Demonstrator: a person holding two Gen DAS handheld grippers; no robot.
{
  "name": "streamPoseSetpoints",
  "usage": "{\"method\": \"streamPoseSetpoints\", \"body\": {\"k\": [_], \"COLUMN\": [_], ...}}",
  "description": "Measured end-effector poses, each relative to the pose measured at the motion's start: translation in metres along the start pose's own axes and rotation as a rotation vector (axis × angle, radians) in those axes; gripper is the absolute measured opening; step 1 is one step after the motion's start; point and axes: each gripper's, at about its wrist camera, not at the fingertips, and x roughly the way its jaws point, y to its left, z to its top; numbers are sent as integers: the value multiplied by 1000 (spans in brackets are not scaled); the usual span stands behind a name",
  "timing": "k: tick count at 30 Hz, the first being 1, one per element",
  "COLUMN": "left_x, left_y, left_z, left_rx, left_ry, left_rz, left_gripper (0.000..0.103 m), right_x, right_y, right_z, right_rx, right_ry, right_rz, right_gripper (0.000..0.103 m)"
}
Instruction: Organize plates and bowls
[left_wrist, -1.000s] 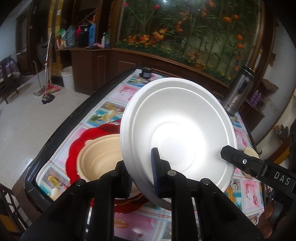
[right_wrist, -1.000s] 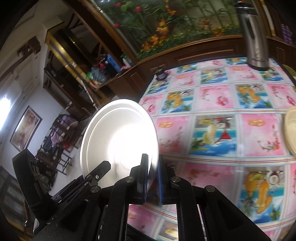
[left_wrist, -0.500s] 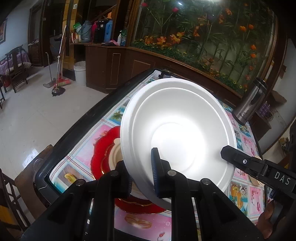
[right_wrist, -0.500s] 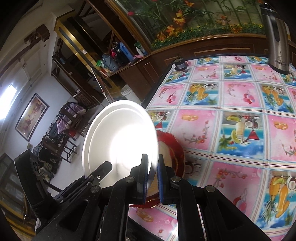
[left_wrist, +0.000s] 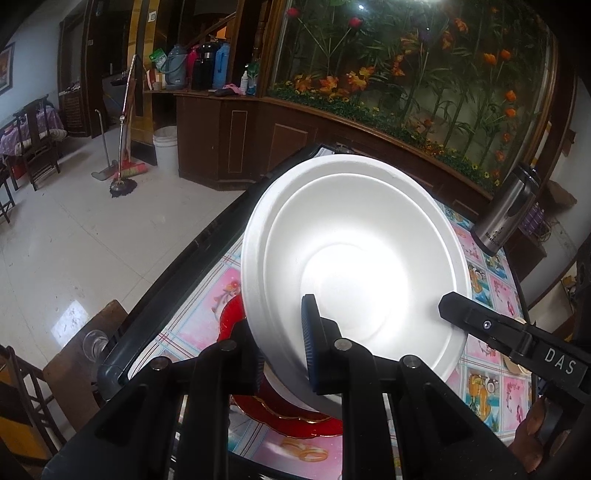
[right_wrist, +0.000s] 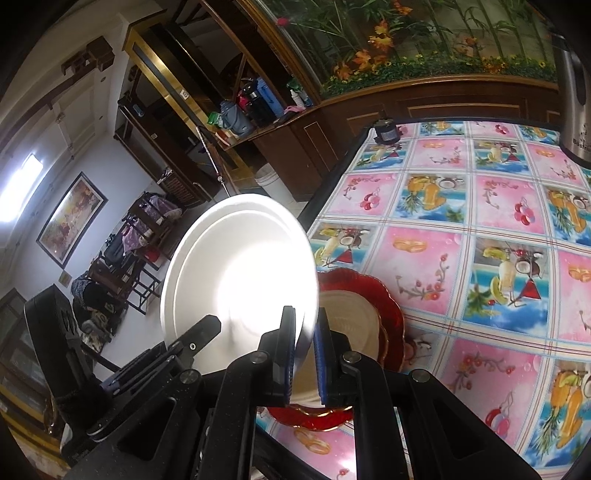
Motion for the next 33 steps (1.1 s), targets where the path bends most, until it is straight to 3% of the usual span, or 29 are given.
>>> {"method": "streamPoseSetpoints", "body": {"k": [15, 26, 33], "left_x": [28, 22, 30], "left_y": [-4, -4, -4], "left_z": [-28, -26, -28], "left_rx": [14, 29, 33], "left_ry": [108, 68, 89], "left_rz": [5, 18, 26], "left_gripper": [15, 15, 15], "right_x": [24, 20, 25], "right_y": [-28, -28, -31], "right_z": [-27, -26, -26], "right_rx": [58, 59, 65], "right_ry": [72, 59, 65], "right_rz": [-19, -12, -12], "right_gripper": [9, 9, 9]}}
